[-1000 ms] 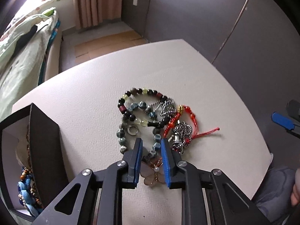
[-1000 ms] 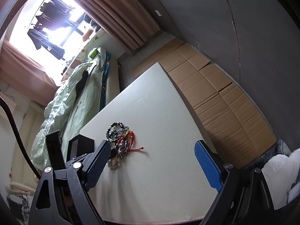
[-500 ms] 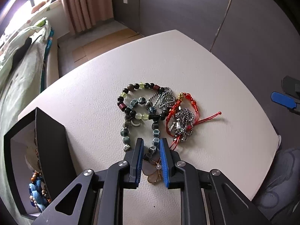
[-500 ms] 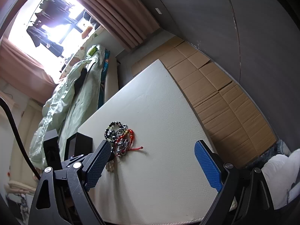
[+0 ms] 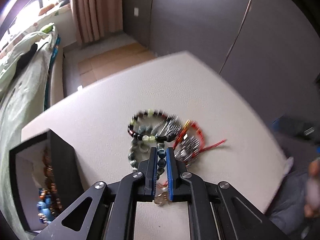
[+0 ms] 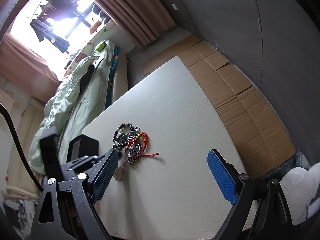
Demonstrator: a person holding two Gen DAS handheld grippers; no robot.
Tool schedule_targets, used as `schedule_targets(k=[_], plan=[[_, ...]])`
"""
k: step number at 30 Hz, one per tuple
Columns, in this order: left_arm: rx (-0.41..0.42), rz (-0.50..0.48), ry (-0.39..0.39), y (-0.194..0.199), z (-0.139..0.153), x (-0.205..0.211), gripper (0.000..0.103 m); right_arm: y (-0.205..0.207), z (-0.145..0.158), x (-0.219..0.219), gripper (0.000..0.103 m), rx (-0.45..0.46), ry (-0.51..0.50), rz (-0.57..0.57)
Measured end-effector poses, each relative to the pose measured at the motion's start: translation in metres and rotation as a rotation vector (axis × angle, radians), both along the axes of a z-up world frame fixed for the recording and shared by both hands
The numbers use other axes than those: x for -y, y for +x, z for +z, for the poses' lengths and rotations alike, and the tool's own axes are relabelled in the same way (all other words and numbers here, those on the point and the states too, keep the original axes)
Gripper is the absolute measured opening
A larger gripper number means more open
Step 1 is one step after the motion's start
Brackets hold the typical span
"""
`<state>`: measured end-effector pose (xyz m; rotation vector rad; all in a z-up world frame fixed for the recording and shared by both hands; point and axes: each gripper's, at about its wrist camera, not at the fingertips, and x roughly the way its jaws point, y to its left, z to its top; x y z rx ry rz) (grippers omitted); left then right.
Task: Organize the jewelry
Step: 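Close the left tool on the beaded bracelets, then grasp the red cord bracelet with the right tool while the left tool lifts the beaded bracelet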
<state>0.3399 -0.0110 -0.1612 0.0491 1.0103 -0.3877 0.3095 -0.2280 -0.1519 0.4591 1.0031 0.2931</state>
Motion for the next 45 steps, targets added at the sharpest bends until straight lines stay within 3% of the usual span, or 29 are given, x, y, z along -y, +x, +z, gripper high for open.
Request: schedule_targets(k=[9,19,22,28,36,42,43,45], plan=[[0.056,0.046,-0.171,-0.004,0.042,-0.029,0.008,0.004,-0.007,-0.009,0.087,-0.016,0.030,0.033],[0.093,0.072,-0.238,-0.009,0.058,-0.048,0.008,0.032,-0.025,-0.044,0.050,-0.056,-0.023,0.102],[0.098,0.083,-0.251,-0.011,0.061,-0.057,0.008,0.042,-0.023,-0.058,0.049,-0.041,-0.072,0.138],[0.104,0.119,-0.279,-0.012,0.065,-0.076,0.008,0.061,-0.029,-0.086,0.030,-0.056,-0.173,0.217],[0.108,0.151,-0.304,-0.013,0.068,-0.093,0.008,0.069,-0.036,-0.107,0.028,-0.058,-0.319,0.247],[0.107,0.160,-0.305,-0.013,0.070,-0.095,0.008,0.062,-0.036,-0.122,0.014,-0.030,-0.471,0.275],[0.109,0.161,-0.304,-0.013,0.071,-0.095,0.008,0.061,-0.036,-0.123,0.008,-0.034,-0.477,0.278],[0.114,0.160,-0.303,-0.015,0.074,-0.096,0.008,0.059,-0.033,-0.120,0.008,-0.033,-0.449,0.274]])
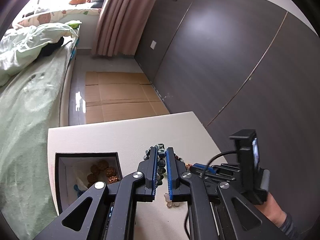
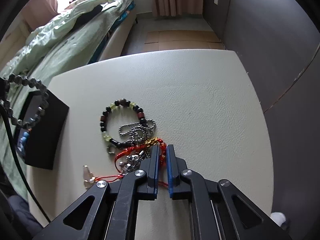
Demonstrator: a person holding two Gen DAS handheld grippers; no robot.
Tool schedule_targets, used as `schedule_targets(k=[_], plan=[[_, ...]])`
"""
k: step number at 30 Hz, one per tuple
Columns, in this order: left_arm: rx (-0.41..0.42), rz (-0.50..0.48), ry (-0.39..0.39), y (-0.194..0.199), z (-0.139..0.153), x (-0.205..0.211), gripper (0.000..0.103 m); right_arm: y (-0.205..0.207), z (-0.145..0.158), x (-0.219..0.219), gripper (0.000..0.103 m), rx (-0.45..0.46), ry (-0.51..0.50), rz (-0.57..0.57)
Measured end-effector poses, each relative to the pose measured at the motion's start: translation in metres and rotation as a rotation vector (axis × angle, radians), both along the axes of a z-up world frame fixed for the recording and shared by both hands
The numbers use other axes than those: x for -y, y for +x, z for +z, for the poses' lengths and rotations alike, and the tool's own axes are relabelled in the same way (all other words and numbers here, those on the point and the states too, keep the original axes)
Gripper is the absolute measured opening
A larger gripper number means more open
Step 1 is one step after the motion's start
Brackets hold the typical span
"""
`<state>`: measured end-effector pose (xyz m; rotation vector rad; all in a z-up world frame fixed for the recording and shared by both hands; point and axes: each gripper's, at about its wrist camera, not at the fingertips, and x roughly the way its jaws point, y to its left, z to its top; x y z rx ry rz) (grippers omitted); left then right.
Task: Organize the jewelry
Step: 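Grasp the red cord bracelet with the right tool while the left tool lifts the beaded bracelet, then carry both bracelets into the black box and open both tools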
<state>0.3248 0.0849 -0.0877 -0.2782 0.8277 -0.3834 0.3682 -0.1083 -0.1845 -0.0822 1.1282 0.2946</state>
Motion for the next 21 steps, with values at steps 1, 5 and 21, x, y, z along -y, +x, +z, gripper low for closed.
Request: schedule_targets(k=[1,5,21], plan=[[0.002,0.001,0.002,-0.001,0.001,-0.001,0.008,-0.001,0.004,0.001,0.008,0.010,0.017,0.002],[0.012,0.008,0.009,-0.008,0.005,-0.003,0.008,-0.014,0.031,0.009,0.008,0.081,0.094,0.010],[0.033,0.038,0.006,-0.025,0.016,-0.022,0.008,-0.064,0.104,0.004,0.008,0.258,0.292,0.033]])
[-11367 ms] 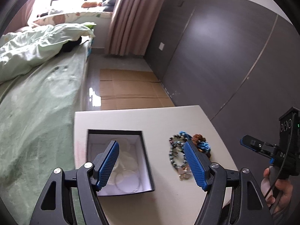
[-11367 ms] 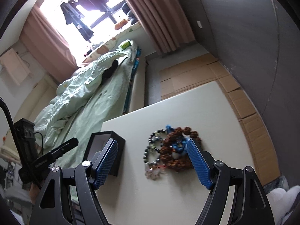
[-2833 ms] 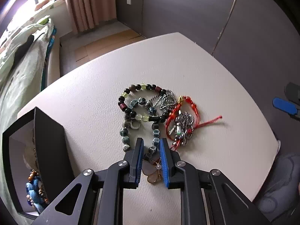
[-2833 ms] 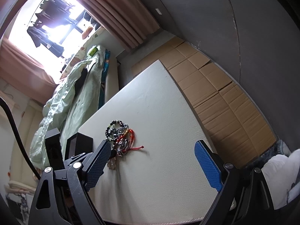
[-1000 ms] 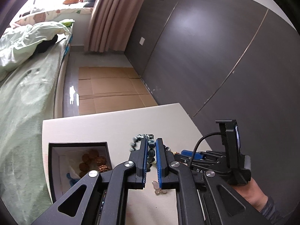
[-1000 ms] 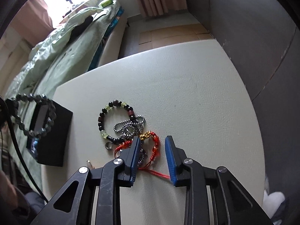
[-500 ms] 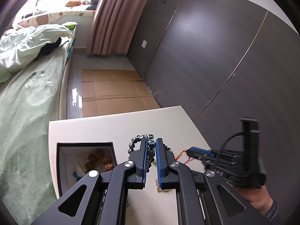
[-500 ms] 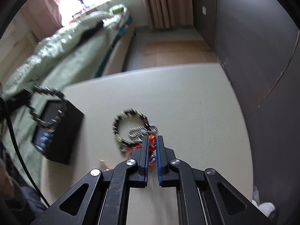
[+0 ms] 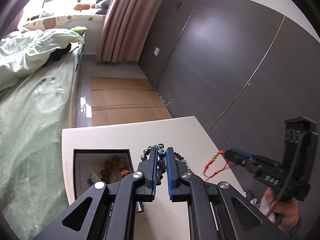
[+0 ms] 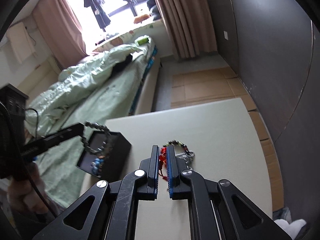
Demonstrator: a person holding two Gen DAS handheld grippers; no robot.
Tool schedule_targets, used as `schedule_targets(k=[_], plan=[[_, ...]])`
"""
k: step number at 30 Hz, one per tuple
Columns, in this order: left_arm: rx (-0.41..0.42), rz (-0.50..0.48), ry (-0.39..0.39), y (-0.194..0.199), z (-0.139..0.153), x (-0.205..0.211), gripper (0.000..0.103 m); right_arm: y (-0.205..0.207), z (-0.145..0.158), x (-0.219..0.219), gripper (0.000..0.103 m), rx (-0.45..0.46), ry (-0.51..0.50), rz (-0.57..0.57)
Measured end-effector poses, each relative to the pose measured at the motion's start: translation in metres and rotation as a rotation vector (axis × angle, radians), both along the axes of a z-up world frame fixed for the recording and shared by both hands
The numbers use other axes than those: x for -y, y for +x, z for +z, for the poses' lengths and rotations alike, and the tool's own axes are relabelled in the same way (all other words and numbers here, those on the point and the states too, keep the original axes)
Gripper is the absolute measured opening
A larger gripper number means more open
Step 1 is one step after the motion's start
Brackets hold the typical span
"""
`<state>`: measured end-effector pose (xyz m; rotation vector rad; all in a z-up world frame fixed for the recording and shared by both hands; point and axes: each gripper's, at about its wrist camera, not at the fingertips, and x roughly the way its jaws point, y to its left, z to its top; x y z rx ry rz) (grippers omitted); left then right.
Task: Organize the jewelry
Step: 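Carry both bracelets into the black box and open both tools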
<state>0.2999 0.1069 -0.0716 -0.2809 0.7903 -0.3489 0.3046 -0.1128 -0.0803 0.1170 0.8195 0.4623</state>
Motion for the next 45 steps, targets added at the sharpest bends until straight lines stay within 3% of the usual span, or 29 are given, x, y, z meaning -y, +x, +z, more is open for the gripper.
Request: schedule_targets(k=[12,16,18,19,22,23,34,42,43,44,45], plan=[[-0.057,0.048,0.044,-0.001,-0.015,-0.021,0.009,-0.021,0.030,-0.017,0.008,0.084,0.091,0.010],[-0.122,0.086,0.080,0.006,-0.031,-0.028,0.010,-0.023,0.030,-0.031,0.008,0.080,0.110,0.029],[-0.171,0.102,0.046,0.011,-0.038,-0.037,0.010,-0.023,0.028,-0.039,0.008,0.074,0.117,0.042],[-0.183,0.109,0.031,0.011,-0.040,-0.041,0.015,-0.022,0.028,-0.043,0.008,0.072,0.120,0.048],[-0.178,0.144,0.008,0.008,-0.040,-0.054,0.060,-0.018,0.026,-0.060,0.008,0.062,0.143,0.083],[-0.156,0.160,-0.002,0.005,-0.036,-0.058,0.064,-0.017,0.025,-0.065,0.008,0.058,0.148,0.092],[-0.095,0.231,-0.023,-0.006,-0.018,-0.088,0.064,-0.001,0.008,-0.119,0.008,-0.005,0.167,0.166],[-0.094,0.263,-0.042,-0.010,-0.019,-0.101,0.064,0.014,-0.006,-0.153,0.010,-0.063,0.243,0.218],[-0.096,0.262,-0.042,-0.010,-0.020,-0.101,0.064,0.015,-0.011,-0.156,0.027,-0.083,0.243,0.237],[-0.097,0.260,-0.039,-0.011,-0.020,-0.101,0.064,0.015,-0.013,-0.158,0.059,-0.096,0.242,0.239],[-0.096,0.256,-0.034,-0.010,-0.019,-0.099,0.064,0.015,-0.015,-0.157,0.077,-0.099,0.237,0.226]])
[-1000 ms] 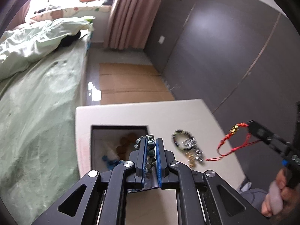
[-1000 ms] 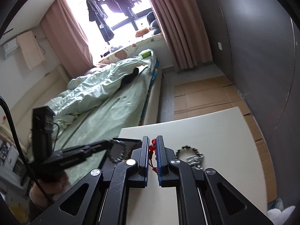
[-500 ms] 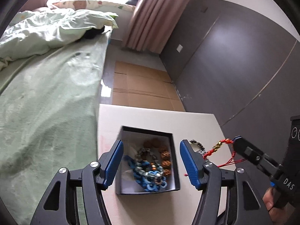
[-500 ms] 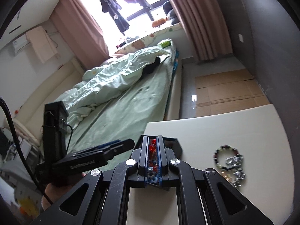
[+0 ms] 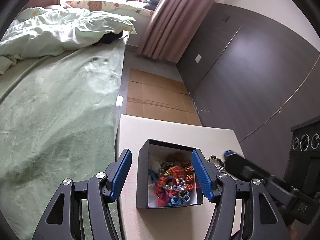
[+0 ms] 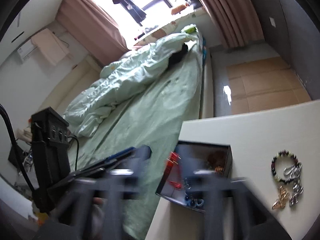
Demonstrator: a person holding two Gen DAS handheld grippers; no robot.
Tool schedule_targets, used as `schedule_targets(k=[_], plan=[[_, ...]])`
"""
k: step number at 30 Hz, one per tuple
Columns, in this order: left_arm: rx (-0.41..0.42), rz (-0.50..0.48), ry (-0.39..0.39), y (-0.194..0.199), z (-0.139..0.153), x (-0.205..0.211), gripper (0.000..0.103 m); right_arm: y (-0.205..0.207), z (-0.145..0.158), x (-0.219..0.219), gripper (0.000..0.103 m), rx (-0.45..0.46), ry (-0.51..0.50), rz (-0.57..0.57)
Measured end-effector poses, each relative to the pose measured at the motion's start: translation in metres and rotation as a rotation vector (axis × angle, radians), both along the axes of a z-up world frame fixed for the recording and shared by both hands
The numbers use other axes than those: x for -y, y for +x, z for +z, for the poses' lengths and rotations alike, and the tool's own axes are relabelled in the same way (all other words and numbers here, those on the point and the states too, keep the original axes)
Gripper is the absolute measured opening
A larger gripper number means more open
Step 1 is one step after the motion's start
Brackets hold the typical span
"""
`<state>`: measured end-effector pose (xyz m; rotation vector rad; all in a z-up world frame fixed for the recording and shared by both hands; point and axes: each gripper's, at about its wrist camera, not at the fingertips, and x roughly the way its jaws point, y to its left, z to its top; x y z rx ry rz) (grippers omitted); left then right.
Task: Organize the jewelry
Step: 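Carry both bracelets into the black box and open both tools, then move the left tool to the black bead bracelet beside the silver chain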
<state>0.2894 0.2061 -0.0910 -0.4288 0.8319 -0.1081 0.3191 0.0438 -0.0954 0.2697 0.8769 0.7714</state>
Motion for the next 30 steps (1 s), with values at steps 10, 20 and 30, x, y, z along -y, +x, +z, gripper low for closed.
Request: schedule_targets(k=[10,20,30], plan=[[0.052,-0.076,0.014,0.003,0.007,0.027,0.094,-0.012,0.015,0.068,0.078,0.021,-0.035,-0.166],[0.091,-0.228,0.070,0.001,0.011,0.083,0.096,-0.029,0.020,0.149,0.093,0.028,-0.054,-0.291],[0.077,-0.315,0.104,0.009,0.005,0.124,0.096,-0.032,-0.003,0.198,0.097,-0.018,-0.099,-0.370]])
